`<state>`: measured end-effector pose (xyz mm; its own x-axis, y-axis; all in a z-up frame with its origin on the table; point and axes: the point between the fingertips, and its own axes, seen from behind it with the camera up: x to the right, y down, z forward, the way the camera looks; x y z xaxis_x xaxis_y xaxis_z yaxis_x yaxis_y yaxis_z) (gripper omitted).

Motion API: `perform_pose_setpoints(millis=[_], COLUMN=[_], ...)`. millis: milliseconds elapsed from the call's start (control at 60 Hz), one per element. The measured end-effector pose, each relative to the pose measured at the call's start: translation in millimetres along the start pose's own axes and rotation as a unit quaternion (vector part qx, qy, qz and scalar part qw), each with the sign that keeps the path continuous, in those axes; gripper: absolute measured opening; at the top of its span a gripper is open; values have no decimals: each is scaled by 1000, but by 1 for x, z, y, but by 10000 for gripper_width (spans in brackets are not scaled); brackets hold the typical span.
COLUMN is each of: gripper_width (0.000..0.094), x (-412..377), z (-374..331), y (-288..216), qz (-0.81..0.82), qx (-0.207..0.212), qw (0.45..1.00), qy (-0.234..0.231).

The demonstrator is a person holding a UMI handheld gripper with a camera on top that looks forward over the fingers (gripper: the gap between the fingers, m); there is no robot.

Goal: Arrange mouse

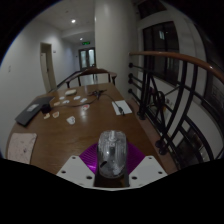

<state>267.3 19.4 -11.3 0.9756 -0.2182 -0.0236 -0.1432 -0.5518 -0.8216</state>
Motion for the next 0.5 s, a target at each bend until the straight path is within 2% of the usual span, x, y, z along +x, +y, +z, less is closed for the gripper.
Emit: perform_pose_setpoints(millis=[33,133,183,267,317,383,500], gripper_width=[332,329,328,328,329,329,330], x=[-3,-41,-79,-159,-212,-278,-349], z=[-13,-72,-100,-154,-167,-175,-133], y=[-9,-64,-95,-118,-123,-105,-26], qz=[2,-27,-31,-12,-8,-18,-57], qx=[14,92,124,164,169,160,79], qw=[1000,995,991,984,981,979,987], qy=[-1,-7,-26,-66,-92,-123,-131])
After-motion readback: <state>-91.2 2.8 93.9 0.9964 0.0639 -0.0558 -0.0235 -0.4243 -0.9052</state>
